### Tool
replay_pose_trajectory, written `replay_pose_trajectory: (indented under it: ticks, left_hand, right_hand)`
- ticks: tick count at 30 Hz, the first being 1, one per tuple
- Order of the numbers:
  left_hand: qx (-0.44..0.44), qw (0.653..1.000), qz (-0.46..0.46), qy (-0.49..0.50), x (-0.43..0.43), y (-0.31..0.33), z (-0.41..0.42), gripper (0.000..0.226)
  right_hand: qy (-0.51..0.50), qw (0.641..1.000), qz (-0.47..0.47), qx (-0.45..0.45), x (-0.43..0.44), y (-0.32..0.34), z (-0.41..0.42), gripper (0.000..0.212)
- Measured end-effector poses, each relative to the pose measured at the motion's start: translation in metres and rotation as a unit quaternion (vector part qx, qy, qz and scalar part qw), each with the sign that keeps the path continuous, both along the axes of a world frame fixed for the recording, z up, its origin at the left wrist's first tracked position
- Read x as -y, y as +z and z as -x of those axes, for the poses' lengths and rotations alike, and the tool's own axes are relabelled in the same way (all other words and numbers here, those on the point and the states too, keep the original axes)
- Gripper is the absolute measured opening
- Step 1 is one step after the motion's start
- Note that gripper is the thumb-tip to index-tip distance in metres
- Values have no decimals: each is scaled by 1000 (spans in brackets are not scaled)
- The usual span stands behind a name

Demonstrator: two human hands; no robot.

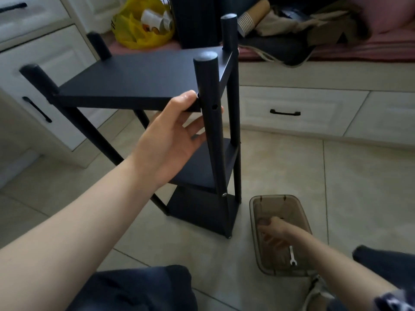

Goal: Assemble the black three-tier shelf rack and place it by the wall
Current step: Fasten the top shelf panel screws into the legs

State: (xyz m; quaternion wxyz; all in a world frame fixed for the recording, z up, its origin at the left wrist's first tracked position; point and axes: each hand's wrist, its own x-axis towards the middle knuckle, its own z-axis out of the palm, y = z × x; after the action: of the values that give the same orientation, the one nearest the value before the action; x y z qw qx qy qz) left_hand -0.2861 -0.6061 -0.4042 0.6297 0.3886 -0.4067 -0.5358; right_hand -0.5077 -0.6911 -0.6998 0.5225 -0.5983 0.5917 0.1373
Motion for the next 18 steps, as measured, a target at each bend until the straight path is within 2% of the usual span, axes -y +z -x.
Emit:
replay_pose_trajectory:
  ticks: [3, 10, 14, 18]
  left_hand:
    - [1, 1000, 0, -1, 1, -1, 0, 29]
    - [12, 1000, 8, -3, 1, -2, 0, 37]
    - [15, 1000, 9, -8, 0, -1, 0, 39]
    - [-5, 1000, -1, -1, 0, 0, 2, 38]
  right_hand:
    - [5, 1000, -17, 17, -5, -14, -4, 68]
    - [56, 997, -33, 39, -11, -26, -18, 77]
    - [68, 995, -30, 60, -11, -34, -23, 54]
    - [110, 989, 92, 39, -6, -44, -26, 23]
